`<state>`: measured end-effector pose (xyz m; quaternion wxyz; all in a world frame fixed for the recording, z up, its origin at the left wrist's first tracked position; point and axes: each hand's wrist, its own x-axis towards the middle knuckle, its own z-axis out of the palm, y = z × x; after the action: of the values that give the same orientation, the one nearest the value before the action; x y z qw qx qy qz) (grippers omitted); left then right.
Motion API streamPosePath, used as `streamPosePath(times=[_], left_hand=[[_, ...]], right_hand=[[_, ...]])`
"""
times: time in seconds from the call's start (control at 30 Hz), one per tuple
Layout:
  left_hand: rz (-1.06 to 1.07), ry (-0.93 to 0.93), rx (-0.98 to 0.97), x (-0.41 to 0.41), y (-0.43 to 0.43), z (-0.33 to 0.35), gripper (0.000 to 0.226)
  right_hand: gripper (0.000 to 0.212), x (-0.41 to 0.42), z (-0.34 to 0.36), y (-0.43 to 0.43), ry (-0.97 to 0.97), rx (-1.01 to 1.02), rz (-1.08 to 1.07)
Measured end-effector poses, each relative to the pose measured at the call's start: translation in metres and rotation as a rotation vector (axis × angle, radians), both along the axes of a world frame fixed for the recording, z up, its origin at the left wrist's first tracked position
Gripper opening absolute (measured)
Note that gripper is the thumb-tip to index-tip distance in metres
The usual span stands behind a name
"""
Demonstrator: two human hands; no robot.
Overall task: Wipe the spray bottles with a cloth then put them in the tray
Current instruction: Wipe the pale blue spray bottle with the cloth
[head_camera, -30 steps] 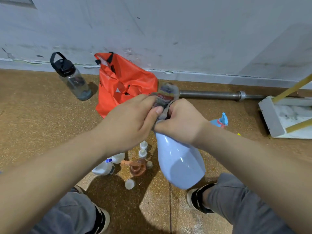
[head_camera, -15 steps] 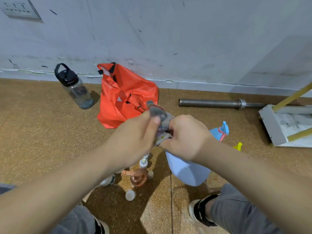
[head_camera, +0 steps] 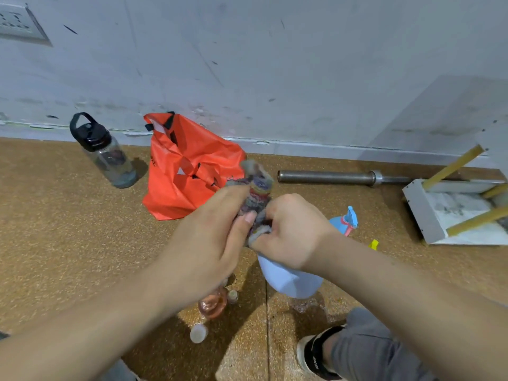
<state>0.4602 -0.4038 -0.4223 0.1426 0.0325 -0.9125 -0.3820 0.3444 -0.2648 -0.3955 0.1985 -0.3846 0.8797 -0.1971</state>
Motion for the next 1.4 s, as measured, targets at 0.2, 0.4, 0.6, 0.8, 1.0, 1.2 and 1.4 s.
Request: streamPosePath(times=[0.2, 0.4, 0.6, 0.8, 1.0, 1.2, 1.4], left_hand=[[0.392, -0.397, 1.045, -0.018, -0.004, 0.016, 0.028], [0.313, -0.441, 0.899, -0.037, -0.055, -0.028, 0.035], [0.021, -0.34, 1.018, -0.009, -0.003, 0.039, 0.023], [0.041, -0.682, 1.391, -0.013, -0.006, 0.04, 0.031], [0.108, -0.036, 0.188, -0.002, 0.0, 0.022, 0.027], [0.078, 0.032, -0.017, -0.005, -0.01, -0.002, 0.042], [0.13, -0.313, 0.638, -0.013, -0.008, 0.017, 0.033]], right_hand=[[0.045, 0.0, 0.008, -0.001, 0.093, -0.008, 0.073], [0.04, -0.006, 0.006, 0.004, -0.034, -0.1, 0.08], [0.066, -0.003, -0.002, 0.0, 0.094, -0.17, 0.217], [0.049, 0.009, -0.005, 0.002, 0.333, -0.19, 0.393], [0.04, -0.014, -0.003, 0.003, 0.112, -0.107, -0.001], [0.029, -0.008, -0.005, -0.001, 0.022, -0.168, -0.056], [0.051, 0.007, 0.008, -0.003, 0.168, 0.01, 0.033]])
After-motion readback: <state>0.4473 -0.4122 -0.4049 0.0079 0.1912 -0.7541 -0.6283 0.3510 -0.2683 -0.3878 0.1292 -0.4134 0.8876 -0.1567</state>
